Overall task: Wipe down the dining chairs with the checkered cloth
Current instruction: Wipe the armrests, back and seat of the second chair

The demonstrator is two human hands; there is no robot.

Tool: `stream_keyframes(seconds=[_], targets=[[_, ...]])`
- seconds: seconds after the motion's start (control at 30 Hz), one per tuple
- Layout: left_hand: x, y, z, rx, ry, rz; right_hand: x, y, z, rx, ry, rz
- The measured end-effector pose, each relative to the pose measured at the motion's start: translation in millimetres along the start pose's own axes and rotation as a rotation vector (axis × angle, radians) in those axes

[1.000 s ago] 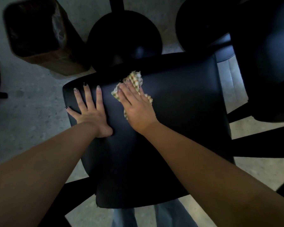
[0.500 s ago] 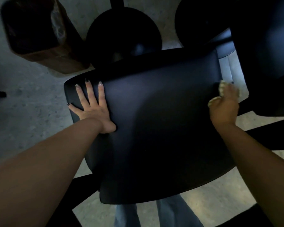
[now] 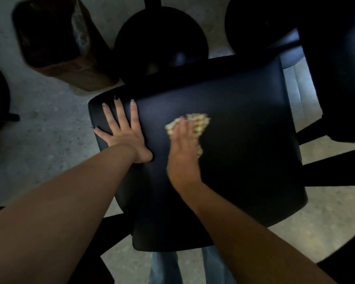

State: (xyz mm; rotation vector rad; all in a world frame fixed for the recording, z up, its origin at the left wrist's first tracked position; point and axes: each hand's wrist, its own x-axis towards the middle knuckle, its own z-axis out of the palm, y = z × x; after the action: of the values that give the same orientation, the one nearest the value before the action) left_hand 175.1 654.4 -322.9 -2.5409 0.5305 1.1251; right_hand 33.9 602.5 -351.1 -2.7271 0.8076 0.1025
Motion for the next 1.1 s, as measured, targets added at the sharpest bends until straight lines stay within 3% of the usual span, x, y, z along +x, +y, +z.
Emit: stream_keyframes(seconds=[0.07,0.17,0.3,0.4,0.5,0.67,0.8,0.97,1.1], targets=[[2,-1,1,-0.001,0.012,0.002,-3,-15,3,0.124,-0.112,-0.18],[3,-1,3,0.005,0.022,0.003,-3,-9,1,0.168,-0.187,-0.276],[3,-1,2,0.019,0.018,0.004,2,18,-6,0.038,-0.229,-0.436],[1,-1,1,0.014,0.016,0.007,9,55,-15,0.045,-0.162,-0.433],[1,-1,2,0.012,0.015,0.023,14,103,-30,0.05,-0.067,-0.283],[-1,-2,1,0.006,0.009,0.024,22,173,-55,-0.026,-0.029,0.153],[0,-4,1,0.003,0.004,0.029,16,200,-56,0.032,0.107,0.498],[1,-5,2,-0.01,-0.009,0.037,-3,170,-39,0.152,0.249,0.833],[2,-6,1,-0.02,-0.018,0.041,-31,94,-11,0.13,0.194,0.747]])
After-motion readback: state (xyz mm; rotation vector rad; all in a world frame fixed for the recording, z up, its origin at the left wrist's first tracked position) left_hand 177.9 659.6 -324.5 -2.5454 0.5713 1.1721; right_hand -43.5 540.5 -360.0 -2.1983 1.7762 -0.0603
